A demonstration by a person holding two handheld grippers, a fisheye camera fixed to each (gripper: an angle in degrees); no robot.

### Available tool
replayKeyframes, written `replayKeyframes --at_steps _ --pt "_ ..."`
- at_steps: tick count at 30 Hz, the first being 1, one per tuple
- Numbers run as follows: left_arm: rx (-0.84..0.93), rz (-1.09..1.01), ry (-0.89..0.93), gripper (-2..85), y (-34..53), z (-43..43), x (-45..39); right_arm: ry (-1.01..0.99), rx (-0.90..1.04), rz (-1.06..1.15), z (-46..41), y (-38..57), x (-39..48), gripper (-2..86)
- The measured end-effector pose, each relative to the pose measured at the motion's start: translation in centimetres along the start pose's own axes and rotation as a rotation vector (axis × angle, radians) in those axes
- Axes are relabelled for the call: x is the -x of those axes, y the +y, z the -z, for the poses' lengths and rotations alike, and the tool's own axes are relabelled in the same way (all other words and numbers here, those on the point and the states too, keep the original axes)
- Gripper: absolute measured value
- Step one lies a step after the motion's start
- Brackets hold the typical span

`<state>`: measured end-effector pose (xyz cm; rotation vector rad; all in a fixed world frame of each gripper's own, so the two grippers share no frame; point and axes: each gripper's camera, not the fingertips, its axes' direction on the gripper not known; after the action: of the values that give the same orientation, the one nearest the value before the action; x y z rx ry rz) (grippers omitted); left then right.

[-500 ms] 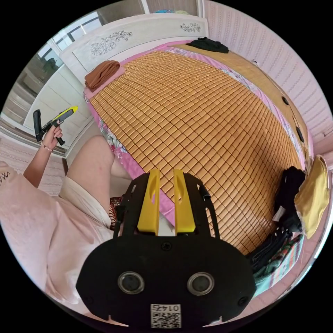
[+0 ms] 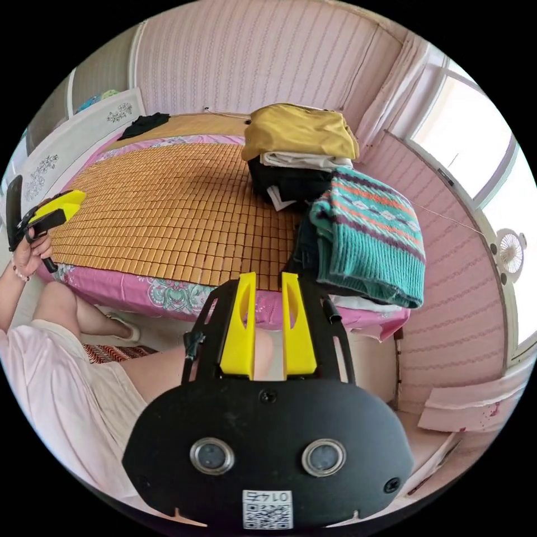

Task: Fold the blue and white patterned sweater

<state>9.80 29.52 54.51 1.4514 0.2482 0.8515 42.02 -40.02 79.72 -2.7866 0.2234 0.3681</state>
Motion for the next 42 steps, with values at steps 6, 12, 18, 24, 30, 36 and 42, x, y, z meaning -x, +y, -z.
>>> replayKeyframes --at_steps 6,12,18,24,30,36,42 --pt "0.14 -0.158 0.099 9.6 -9.3 -13.7 -4.1 0.022 0.037 -0.153 -0.3 0.8 -12.0 9.1" --pt "0.25 -0.184 0.06 8.9 -16.9 -26.1 -5.1 0.004 0.048 -0.117 -1.4 -0.8 -18.9 14.4" --pt "0.355 -0.12 0.117 12.3 -22.2 -35.4 -6.5 0.175 0.031 -0.18 -2.3 0.3 -23.3 9.0" --pt "0.414 0.07 0.211 5.6 -23.9 -37.8 -5.3 0.155 -0.003 -0.19 0.5 3.2 -28.6 4.0" --pt "0.168 0.009 0.239 4.7 -25.2 -27.8 -6.8 -0.284 -0.353 -0.29 9.8 8.0 -35.6 2.5" --pt "-0.21 0.108 0.248 4.0 -21.8 -8.6 -4.0 -0.654 -0.683 -0.034 20.5 7.8 -33.0 2.0" --pt "-0.411 0.211 -0.104 2.8 -16.3 9.3 0.6 -1.248 -0.736 0.266 21.5 0.1 -22.4 1.7"
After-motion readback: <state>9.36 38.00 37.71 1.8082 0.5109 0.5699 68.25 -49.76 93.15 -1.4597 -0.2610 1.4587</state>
